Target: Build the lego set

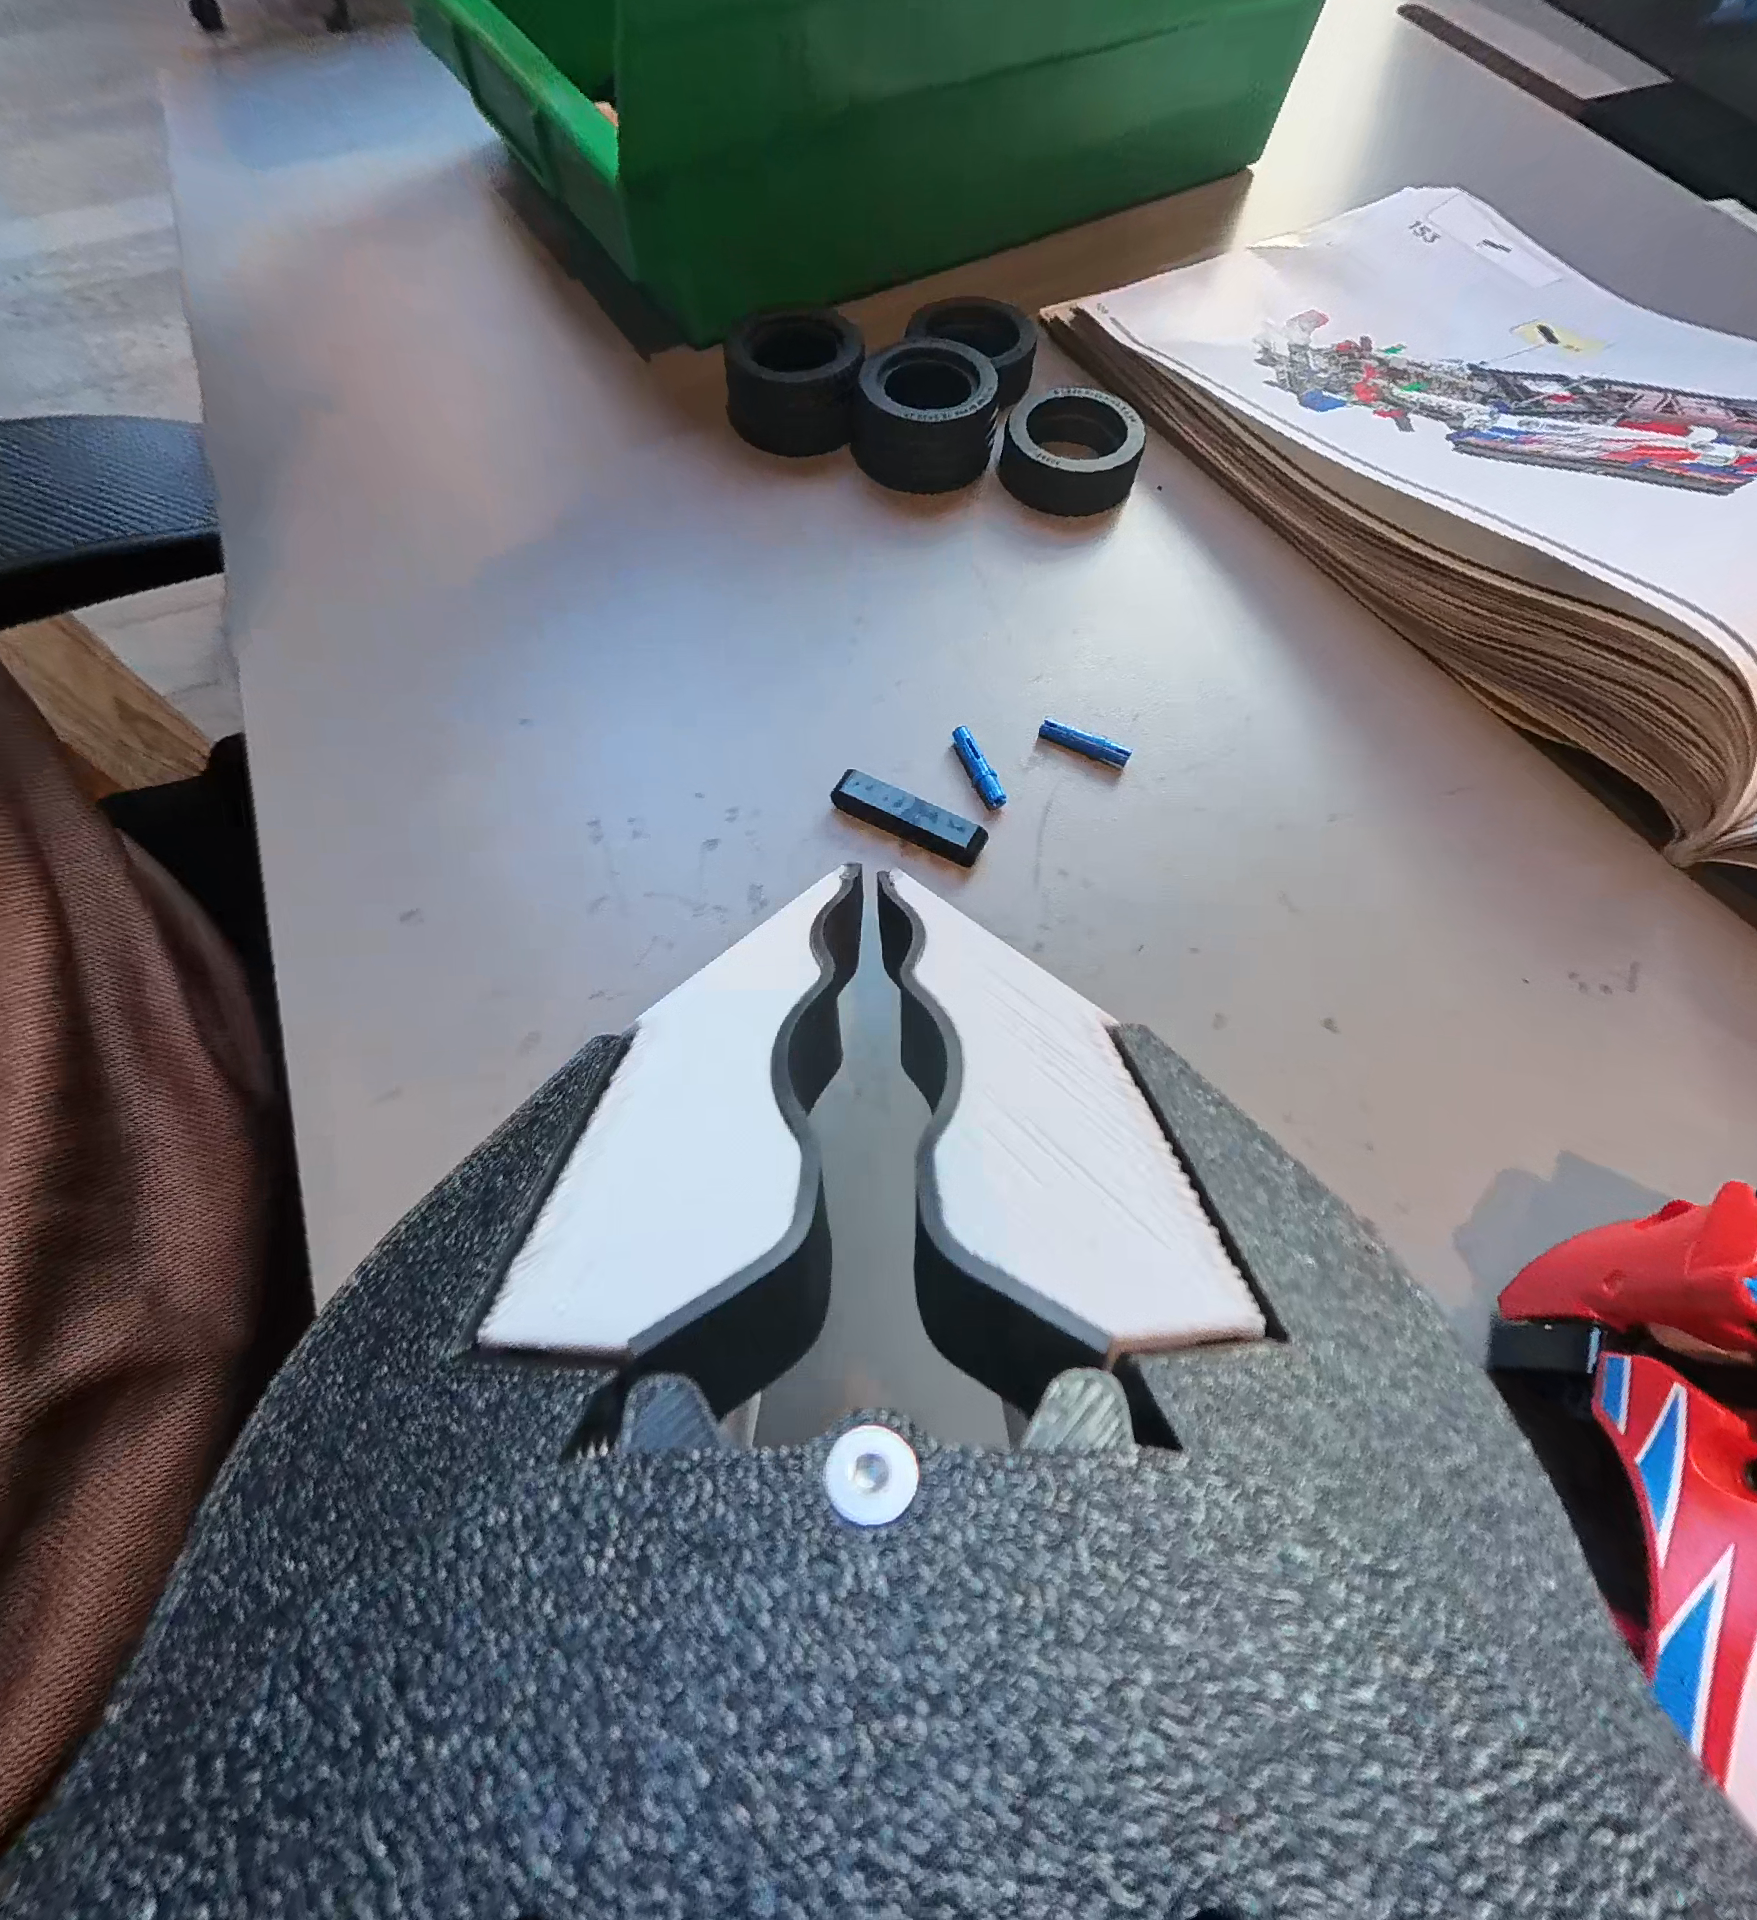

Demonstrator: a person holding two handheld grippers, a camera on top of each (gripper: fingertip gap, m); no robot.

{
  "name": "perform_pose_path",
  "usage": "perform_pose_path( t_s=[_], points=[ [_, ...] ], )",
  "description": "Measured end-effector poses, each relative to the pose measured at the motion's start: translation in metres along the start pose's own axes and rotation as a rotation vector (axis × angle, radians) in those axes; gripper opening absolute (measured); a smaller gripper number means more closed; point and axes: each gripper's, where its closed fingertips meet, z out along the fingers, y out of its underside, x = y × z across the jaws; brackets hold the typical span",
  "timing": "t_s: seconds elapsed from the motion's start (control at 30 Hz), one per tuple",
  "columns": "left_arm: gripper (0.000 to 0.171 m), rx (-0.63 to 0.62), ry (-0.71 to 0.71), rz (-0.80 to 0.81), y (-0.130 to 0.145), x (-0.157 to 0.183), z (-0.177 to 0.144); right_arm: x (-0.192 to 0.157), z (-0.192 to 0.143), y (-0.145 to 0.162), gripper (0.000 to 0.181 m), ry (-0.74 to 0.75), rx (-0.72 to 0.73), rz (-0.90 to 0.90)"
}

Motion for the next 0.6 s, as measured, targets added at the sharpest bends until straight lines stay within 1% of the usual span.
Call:
perform_pose_path(
  t_s=[0.03,0.1,0.17,0.23,0.3,0.37,0.43,0.47,0.53,0.6],
  points=[
    [0.003,-0.014,-0.021,0.002,0.004,0.001,-0.003,-0.001,-0.001,-0.001,0.003,-0.005,0.009,-0.001],
    [0.003,-0.028,-0.033,-0.009,0.010,0.006,-0.014,-0.003,-0.002,-0.002,0.003,-0.016,0.022,-0.009],
    [0.002,-0.001,-0.065,-0.033,0.007,0.009,-0.035,-0.006,-0.003,-0.003,0.003,-0.026,0.028,-0.026],
    [0.003,0.061,-0.125,-0.061,-0.005,0.009,-0.063,-0.009,-0.004,-0.003,0.003,-0.025,0.031,-0.049],
    [0.002,0.142,-0.195,-0.087,-0.030,0.014,-0.098,-0.010,-0.004,-0.003,0.001,-0.013,0.031,-0.075],
    [0.003,0.240,-0.257,-0.124,-0.070,0.028,-0.136,-0.009,-0.006,-0.004,0.000,0.025,0.045,-0.093],
    [0.002,0.361,-0.208,-0.179,-0.125,0.065,-0.166,-0.005,-0.015,-0.013,0.000,0.082,0.116,-0.081],
    [0.002,0.416,-0.180,-0.198,-0.154,0.085,-0.175,-0.003,-0.022,-0.020,0.000,0.099,0.167,-0.061],
    [0.002,0.464,-0.095,-0.194,-0.204,0.128,-0.175,0.002,-0.035,-0.031,0.000,0.120,0.258,-0.013],
    [0.002,0.473,-0.024,-0.172,-0.246,0.162,-0.157,0.011,-0.047,-0.037,0.000,0.150,0.309,0.017]
  ],
)
